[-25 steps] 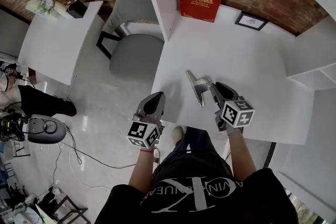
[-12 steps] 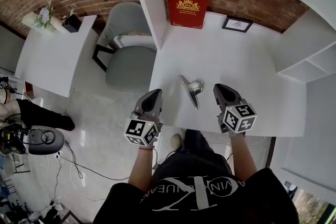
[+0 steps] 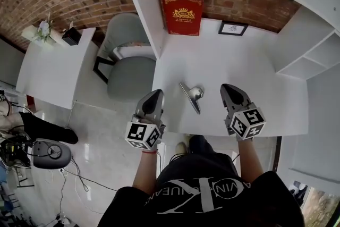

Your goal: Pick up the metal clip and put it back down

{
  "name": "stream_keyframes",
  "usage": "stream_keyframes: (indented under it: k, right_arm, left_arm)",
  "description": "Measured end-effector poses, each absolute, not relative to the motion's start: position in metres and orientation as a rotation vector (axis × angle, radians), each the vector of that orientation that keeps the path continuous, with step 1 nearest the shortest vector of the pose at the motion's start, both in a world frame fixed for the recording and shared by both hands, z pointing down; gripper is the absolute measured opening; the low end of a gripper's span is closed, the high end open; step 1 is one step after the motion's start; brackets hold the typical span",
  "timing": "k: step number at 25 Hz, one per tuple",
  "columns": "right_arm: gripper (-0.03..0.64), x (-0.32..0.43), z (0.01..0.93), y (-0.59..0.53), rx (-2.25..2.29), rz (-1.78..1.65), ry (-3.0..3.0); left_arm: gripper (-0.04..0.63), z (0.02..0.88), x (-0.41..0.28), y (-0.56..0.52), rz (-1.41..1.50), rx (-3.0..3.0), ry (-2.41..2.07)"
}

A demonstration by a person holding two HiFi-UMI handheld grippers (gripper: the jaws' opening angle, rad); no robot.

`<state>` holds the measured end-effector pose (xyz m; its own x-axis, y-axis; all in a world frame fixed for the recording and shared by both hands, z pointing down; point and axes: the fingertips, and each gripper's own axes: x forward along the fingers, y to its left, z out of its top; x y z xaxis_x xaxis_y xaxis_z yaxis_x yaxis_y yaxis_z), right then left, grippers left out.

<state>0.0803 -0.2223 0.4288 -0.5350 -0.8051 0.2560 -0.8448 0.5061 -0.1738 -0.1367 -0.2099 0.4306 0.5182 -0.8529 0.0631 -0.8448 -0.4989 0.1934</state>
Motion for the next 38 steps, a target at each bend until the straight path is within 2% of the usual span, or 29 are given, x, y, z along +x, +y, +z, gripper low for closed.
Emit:
stream_keyframes:
  k: [17, 38]
  right_arm:
    - [0.017, 0.077, 0.378, -0.225, 1.485, 0.221, -2.679]
    - [0.017, 0.087, 0.372, -0.227, 1.530, 0.191, -2.667]
  left_arm:
    - [0.008, 0.396, -0.146, -0.219, -0.151, 2.607, -1.499]
    - [0.008, 0.398, -0.146, -0.228, -0.145, 2.604, -1.492]
